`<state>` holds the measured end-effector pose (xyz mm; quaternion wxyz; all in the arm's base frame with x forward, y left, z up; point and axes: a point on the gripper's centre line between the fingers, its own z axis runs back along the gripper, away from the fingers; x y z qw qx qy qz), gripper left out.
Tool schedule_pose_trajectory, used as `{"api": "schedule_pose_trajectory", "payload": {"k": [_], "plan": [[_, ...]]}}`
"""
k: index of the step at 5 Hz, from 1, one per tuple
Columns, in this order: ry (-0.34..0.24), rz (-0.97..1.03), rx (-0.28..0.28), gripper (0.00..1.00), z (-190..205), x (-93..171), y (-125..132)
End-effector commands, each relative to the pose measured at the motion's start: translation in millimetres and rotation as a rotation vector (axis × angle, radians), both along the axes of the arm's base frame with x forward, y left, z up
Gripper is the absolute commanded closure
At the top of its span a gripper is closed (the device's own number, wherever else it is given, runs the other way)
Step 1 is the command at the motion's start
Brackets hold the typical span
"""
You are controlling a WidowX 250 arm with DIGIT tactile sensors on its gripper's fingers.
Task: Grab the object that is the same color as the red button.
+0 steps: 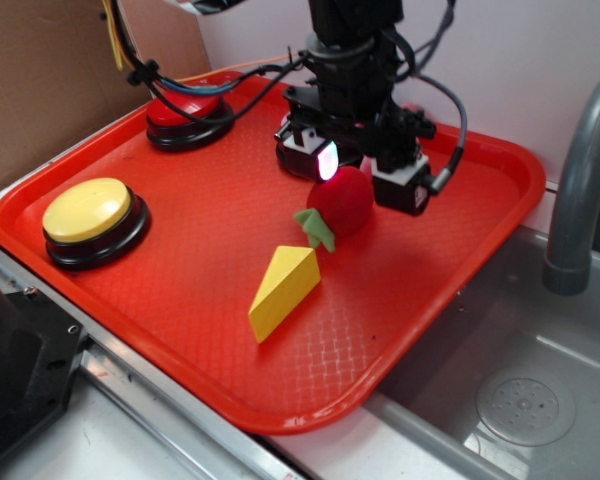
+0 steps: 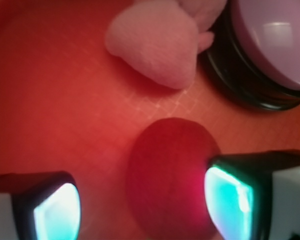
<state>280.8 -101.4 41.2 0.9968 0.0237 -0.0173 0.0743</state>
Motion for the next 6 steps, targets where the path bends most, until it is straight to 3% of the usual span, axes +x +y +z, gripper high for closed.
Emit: {"api": "schedule_pose_trajectory", "payload": {"k": [1, 2, 3, 4, 5, 6], "plan": [[0.065, 0.057, 0.052, 0.44, -11, -9, 9], [0.027, 0.062, 0.01, 1.0, -11, -10, 12], [0.041, 0.008, 0.023, 1.0, -7, -7, 10], [0.036, -0.108, -0.002, 1.0, 9, -5, 13], [0.039, -0.176, -0.035, 1.0, 54, -7, 27], [0.003, -0.198, -0.044, 1.0, 102, -20, 41]]}}
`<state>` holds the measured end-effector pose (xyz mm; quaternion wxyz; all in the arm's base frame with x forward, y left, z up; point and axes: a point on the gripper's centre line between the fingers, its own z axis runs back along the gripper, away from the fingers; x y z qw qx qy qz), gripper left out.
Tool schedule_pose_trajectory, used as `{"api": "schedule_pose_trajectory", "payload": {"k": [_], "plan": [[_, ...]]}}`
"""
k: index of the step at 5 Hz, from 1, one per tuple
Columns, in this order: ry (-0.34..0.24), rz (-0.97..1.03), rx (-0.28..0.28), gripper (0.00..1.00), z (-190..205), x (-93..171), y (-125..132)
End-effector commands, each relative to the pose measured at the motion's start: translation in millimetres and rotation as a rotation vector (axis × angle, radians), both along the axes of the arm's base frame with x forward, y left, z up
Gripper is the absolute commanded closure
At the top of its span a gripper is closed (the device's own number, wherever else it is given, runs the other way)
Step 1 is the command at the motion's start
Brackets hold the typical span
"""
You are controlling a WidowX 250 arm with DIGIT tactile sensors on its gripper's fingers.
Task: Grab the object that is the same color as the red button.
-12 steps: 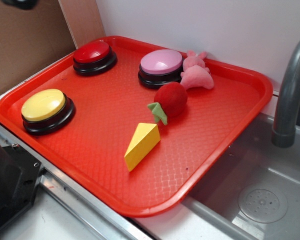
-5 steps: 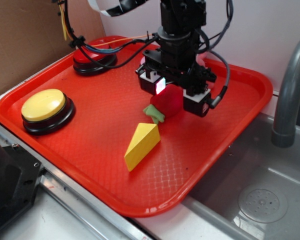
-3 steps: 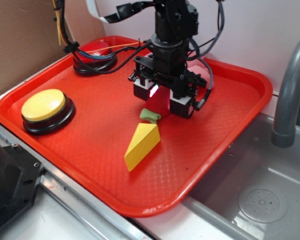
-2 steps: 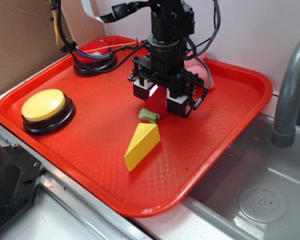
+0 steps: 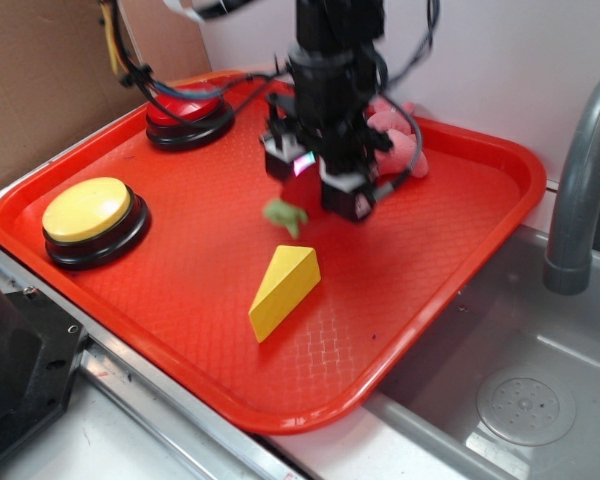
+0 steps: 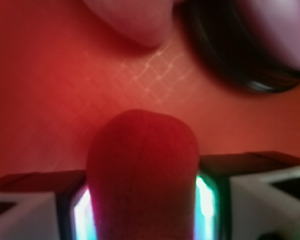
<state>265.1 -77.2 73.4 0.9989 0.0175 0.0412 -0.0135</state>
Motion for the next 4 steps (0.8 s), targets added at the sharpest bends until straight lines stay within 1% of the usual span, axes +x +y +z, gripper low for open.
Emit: {"api": "schedule_pose_trajectory", "payload": {"k": [1, 2, 3, 4], "plan": [[-0.143, 0.01, -0.085, 1.0, 102, -29, 36], [-0.199, 0.079, -0.064, 1.0, 127, -59, 55], [-0.206, 0.146, -0.02, 1.0, 130, -75, 66], [-0.157, 0.218, -0.014, 1.0, 125, -82, 72]]}}
